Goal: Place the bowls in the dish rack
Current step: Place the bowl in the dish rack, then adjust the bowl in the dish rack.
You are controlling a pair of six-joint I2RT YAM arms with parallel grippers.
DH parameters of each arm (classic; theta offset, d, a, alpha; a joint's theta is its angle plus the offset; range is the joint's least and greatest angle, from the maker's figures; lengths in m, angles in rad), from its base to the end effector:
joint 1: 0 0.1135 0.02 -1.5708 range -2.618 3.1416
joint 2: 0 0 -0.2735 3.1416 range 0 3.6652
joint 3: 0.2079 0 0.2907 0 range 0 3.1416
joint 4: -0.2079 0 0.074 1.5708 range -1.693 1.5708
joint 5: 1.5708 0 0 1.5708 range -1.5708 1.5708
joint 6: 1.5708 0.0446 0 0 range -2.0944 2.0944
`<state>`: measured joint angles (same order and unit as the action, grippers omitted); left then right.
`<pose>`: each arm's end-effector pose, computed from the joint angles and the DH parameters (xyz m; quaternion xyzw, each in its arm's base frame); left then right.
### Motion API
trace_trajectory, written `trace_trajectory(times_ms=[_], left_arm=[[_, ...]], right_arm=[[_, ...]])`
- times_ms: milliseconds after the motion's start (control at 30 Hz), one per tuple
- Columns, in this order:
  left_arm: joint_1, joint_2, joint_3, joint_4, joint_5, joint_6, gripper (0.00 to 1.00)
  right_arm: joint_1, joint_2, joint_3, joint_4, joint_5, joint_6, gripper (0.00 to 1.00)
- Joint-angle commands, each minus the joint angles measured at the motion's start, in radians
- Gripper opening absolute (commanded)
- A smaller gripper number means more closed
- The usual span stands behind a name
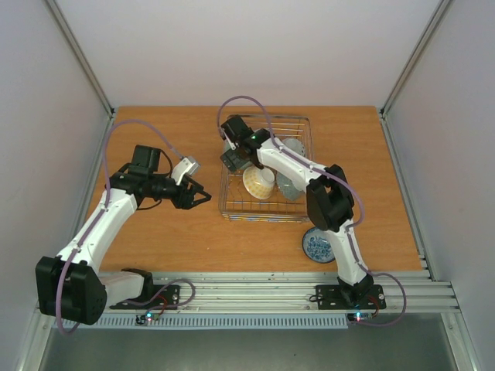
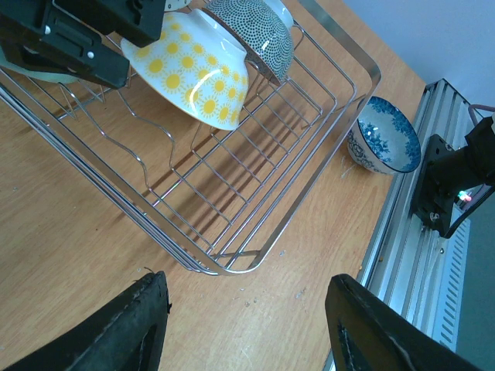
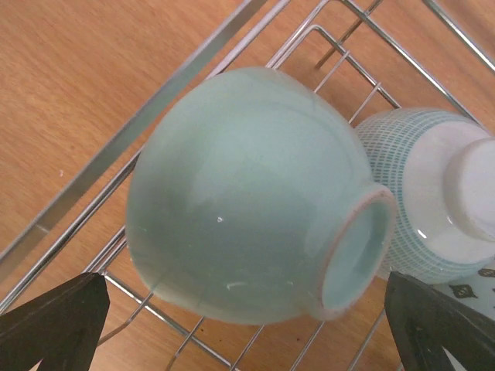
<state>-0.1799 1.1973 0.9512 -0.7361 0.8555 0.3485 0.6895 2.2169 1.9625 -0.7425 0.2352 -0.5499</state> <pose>0.2577 -0.0811 0.2712 0.3436 0.8091 -0.3734 0.2964 0.4223 0.3347 0.2198 -0.5262 0.7947 -0.0927 0.2882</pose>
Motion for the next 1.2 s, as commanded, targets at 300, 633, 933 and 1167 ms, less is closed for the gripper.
trace_trajectory(times_ms=[300,633,933,1167], left_arm=[[0.005,-0.030,-0.012,0.022,0.002,0.017,0.56],[0.006,-0.021,-0.014,0.022,0.000,0.018,0.57],[0.007,-0.013,-0.014,0.024,-0.002,0.018,0.57],[0.007,-0.012,-0.014,0.027,-0.003,0.018,0.56]], right_arm=[[-0.052,-0.100,-0.022,0.010,-0.094,0.159,0.99],[-0.229,-0.204,-0.217,0.224,-0.506,0.420,0.96],[-0.268,-0.189,-0.252,0.303,-0.705,0.517,0.95],[-0.266,-0.145,-0.224,0.251,-0.686,0.510,0.91]])
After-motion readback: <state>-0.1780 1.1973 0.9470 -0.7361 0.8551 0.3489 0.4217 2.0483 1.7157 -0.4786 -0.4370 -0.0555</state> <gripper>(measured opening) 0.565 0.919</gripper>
